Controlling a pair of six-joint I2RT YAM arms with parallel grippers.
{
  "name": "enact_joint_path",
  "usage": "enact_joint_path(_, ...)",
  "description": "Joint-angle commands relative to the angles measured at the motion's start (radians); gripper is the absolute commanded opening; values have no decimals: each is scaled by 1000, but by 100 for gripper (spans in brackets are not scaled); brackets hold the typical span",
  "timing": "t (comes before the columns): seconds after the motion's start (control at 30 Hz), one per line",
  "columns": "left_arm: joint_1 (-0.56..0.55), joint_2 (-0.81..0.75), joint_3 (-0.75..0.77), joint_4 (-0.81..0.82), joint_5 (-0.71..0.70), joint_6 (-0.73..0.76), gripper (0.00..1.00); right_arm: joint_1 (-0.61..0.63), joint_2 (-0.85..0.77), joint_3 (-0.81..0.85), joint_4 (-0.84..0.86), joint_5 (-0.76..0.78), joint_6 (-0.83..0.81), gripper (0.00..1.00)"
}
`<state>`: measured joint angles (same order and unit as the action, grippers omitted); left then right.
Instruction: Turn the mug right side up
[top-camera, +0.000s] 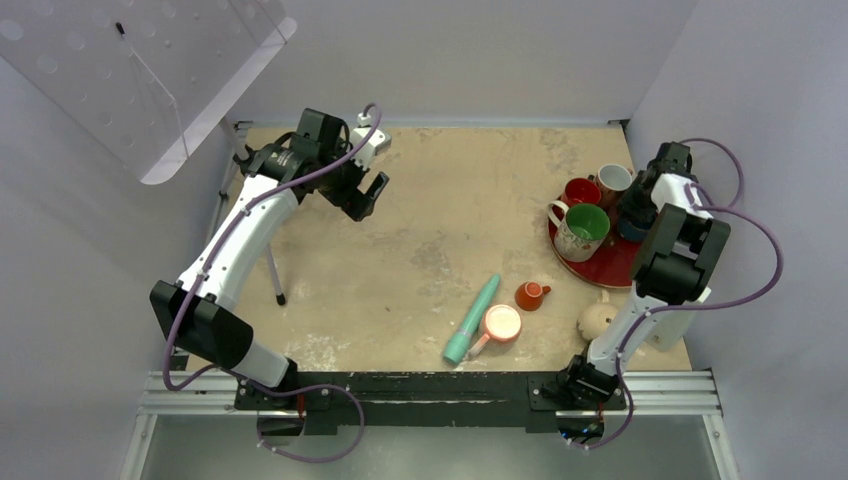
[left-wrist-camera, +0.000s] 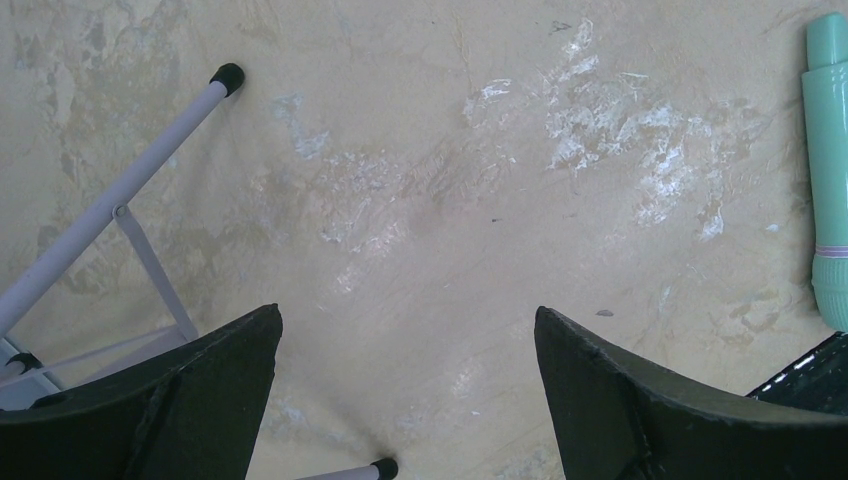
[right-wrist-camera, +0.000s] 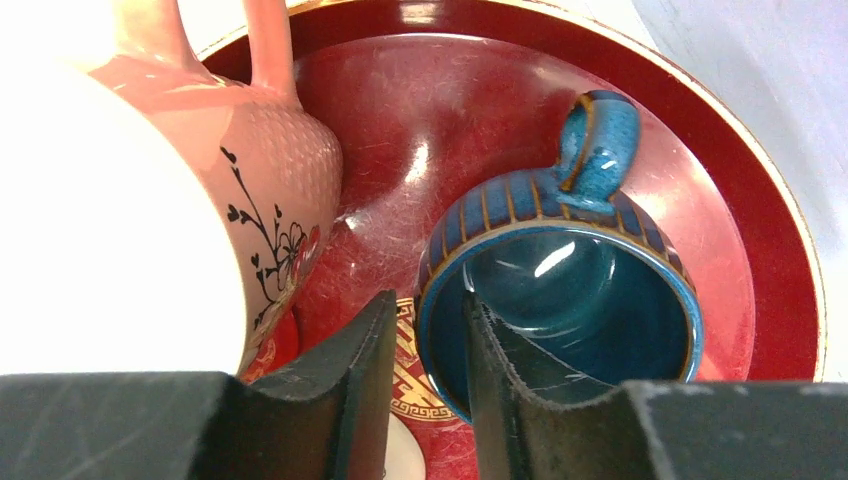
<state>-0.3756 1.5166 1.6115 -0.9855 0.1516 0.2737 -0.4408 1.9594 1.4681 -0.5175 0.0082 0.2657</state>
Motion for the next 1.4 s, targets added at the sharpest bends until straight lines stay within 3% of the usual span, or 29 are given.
enact_joint_path(0.0,4,2,18,20,-9,15,100,-10,-29,28,20,4,-18,35)
enact_joint_path(0.3,3,8,13,17,3,15,100,-7,-210,14,-10,4,-38,39)
enact_joint_path(0.43,4,16,16,18,0,15,100,-13,-284,-80,22,-32,-16,39)
enact_joint_path(0.5,4,18,18,18,2,12,100,-20,-316,-172,70,-60,25,33)
enact_joint_path(0.6,4,14,18,15,3,10,100,-30,-349,-300,153,-34,85,0)
enact_joint_path(0.77,4,9,10,17,-6,11,100,-38,-367,-391,208,67,139,0)
enact_joint_path(1.0,6,7,9,18,-11,9,100,-40,-310,-389,250,212,185,0)
enact_joint_path(1.37,10,13,19,19,-55,18,100,-39,-138,-229,270,192,187,0)
